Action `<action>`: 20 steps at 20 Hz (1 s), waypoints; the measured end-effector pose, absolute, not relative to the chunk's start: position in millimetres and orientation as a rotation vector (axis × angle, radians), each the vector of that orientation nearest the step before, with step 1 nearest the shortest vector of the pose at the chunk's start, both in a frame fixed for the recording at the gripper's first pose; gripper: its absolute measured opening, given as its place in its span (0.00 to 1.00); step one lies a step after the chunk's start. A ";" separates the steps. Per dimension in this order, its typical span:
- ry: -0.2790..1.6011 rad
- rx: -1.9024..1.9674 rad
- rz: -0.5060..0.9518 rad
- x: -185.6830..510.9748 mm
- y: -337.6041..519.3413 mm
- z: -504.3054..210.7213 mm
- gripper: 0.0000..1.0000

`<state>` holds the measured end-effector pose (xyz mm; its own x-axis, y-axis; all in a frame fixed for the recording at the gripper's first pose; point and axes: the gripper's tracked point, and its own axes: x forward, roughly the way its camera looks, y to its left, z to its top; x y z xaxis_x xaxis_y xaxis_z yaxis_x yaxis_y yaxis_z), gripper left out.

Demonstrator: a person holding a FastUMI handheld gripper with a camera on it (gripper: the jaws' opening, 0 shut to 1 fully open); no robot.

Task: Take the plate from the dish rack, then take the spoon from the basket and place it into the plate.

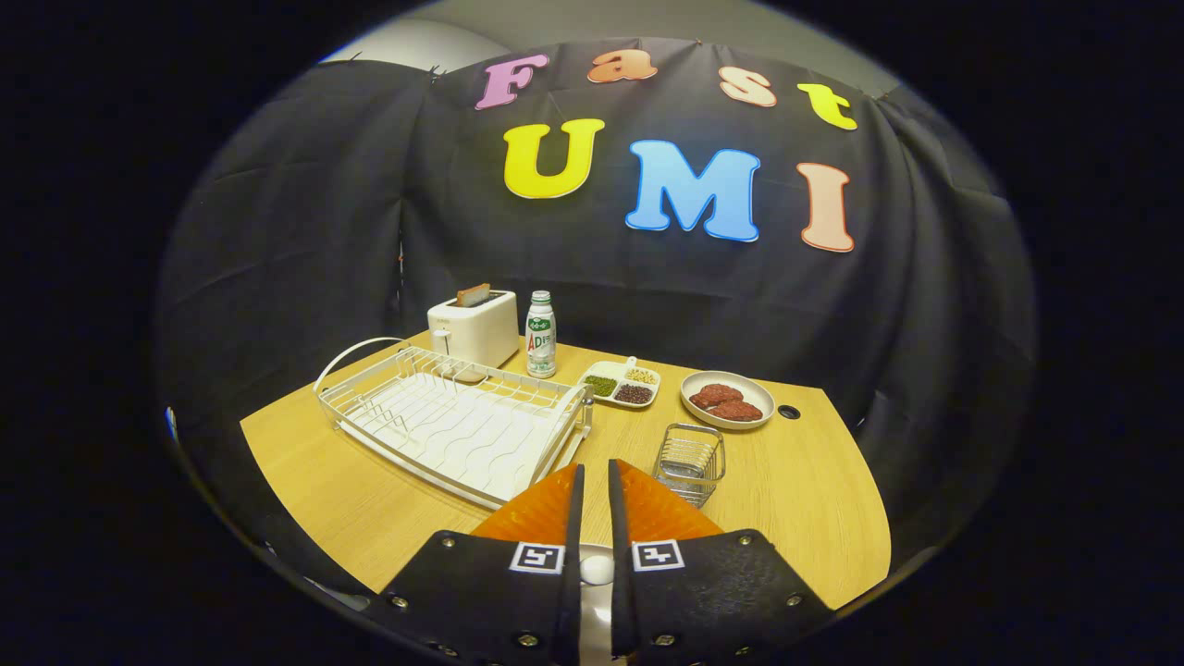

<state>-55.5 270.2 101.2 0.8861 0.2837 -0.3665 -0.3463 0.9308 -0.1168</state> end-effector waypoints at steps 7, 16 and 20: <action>0.396 -0.229 0.423 -48.4 298.2 81.4 0.13; 0.405 -0.207 0.493 -35.6 288.9 71.7 0.29; 0.348 -0.186 0.382 -27.1 244.3 100.8 0.49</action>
<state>-27.1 244.3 100.8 0.8699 0.3312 -0.3655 -0.3944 0.9121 -0.1121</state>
